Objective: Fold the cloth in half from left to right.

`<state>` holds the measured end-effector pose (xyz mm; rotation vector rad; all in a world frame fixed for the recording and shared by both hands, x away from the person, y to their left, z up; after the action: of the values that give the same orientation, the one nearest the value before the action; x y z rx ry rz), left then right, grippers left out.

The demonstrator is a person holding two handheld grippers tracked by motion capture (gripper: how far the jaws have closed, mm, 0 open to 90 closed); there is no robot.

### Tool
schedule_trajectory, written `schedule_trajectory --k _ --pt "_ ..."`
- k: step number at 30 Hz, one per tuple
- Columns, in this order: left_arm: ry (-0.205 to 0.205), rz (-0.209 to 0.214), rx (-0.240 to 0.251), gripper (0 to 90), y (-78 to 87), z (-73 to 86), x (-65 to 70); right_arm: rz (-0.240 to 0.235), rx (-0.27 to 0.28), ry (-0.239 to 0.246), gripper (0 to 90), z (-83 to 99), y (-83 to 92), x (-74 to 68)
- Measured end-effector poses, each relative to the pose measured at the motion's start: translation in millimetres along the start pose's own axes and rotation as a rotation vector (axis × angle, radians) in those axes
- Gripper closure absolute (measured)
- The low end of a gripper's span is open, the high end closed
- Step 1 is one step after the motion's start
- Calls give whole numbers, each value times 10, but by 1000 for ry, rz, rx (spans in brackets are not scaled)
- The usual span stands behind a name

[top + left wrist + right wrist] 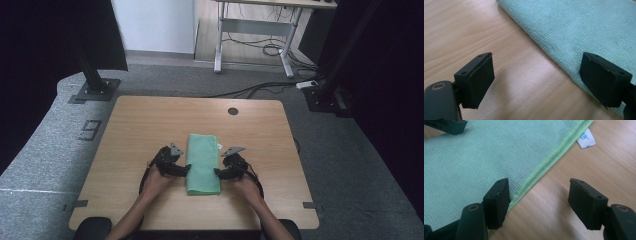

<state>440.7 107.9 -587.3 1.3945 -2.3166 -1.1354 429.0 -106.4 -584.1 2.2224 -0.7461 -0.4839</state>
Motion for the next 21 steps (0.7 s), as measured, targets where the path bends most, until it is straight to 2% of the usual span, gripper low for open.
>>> schedule_trajectory --k 6,10,19,21 --pt "19 -14 4 126 -92 -46 -141 8 14 -10 329 -122 -107 62" --pt "9 -24 6 107 -162 -99 -205 15 17 -17 328 -165 -137 109" --pt "13 -25 14 108 -183 -127 -207 14 24 -37 326 -174 -147 146" --pt "11 -27 15 108 -168 -140 -200 15 25 -30 324 -177 -141 145"
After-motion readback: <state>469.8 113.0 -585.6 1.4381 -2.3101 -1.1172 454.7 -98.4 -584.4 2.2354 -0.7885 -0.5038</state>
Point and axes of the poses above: each handheld gripper's, and its own axes: y roughly backward along the jaws, z roughly out of its underside, x roughly to its right, the point moved 6 cm from there along -y, roughly forward along the jaws, and after that the axes turned 10 degrees about -z, right-handed, at the moved point
